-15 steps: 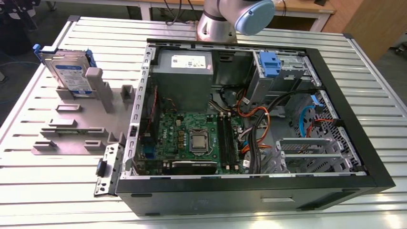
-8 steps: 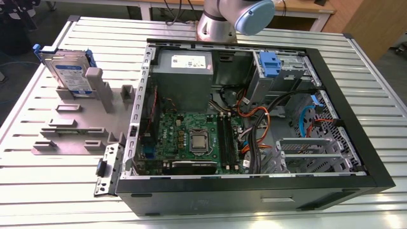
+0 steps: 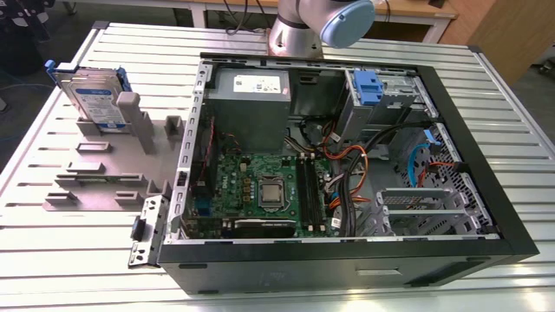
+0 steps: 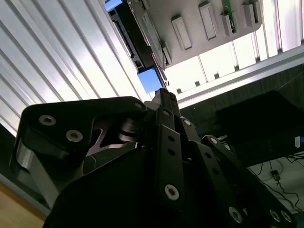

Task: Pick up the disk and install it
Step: 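Pick up the disk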

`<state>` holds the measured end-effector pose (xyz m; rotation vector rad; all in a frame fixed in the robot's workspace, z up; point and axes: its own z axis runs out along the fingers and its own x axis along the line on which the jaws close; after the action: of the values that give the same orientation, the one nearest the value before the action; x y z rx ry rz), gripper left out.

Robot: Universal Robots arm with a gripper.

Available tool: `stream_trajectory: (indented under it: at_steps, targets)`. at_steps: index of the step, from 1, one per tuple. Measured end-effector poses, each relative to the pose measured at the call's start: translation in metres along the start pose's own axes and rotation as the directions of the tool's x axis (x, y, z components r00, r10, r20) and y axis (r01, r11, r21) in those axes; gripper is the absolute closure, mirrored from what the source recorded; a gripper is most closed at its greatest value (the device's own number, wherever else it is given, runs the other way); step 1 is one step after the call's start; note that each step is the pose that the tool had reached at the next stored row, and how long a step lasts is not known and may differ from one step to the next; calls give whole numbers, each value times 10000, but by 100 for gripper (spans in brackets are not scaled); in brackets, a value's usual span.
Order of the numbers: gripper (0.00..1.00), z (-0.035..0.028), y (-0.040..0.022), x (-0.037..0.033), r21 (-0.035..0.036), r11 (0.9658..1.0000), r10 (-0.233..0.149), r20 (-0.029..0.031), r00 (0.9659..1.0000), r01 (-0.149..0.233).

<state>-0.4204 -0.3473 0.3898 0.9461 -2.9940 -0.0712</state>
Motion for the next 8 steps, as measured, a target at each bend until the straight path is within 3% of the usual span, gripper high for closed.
stream_trajectory:
  at_steps: [8]
  targets:
    - [89,0,0,0,-4,9994,-345,-15,9994,345]
